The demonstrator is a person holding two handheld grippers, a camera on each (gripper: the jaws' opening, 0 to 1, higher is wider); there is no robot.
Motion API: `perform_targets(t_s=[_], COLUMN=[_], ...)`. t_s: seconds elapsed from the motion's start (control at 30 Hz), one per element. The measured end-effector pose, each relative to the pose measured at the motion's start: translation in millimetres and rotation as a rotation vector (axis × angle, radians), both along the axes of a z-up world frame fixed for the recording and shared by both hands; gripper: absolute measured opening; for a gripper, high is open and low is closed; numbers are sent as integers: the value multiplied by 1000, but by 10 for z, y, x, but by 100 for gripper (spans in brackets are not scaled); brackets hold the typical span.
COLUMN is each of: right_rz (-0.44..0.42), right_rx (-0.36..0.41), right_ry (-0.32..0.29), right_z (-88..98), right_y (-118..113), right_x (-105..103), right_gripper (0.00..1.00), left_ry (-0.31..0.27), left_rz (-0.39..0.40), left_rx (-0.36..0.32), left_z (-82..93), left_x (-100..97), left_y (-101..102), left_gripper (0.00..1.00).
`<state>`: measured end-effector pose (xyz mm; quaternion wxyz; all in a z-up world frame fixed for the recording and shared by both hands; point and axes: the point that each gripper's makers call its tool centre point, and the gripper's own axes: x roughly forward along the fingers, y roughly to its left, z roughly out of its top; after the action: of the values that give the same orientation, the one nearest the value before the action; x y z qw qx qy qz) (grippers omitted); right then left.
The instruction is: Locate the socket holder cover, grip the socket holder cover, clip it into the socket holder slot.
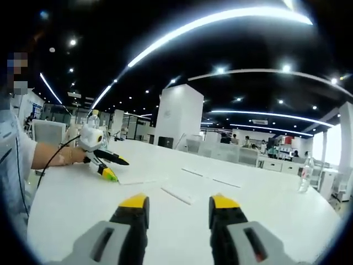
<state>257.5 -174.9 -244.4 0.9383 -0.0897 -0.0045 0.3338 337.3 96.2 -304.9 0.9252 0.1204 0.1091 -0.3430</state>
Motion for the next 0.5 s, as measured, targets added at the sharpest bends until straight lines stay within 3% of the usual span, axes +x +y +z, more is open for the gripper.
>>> perform_targets(t_s=[0.5], right_rz=[-7], right_rx=[-17], right_ry=[2], right_z=[-22], right_y=[-6], right_x=[15], right_gripper=[44], left_ry=[13], left_rz=[52], left_rx=[3], left_z=[-33], left_x=[177], left_y=[34], left_gripper=[71])
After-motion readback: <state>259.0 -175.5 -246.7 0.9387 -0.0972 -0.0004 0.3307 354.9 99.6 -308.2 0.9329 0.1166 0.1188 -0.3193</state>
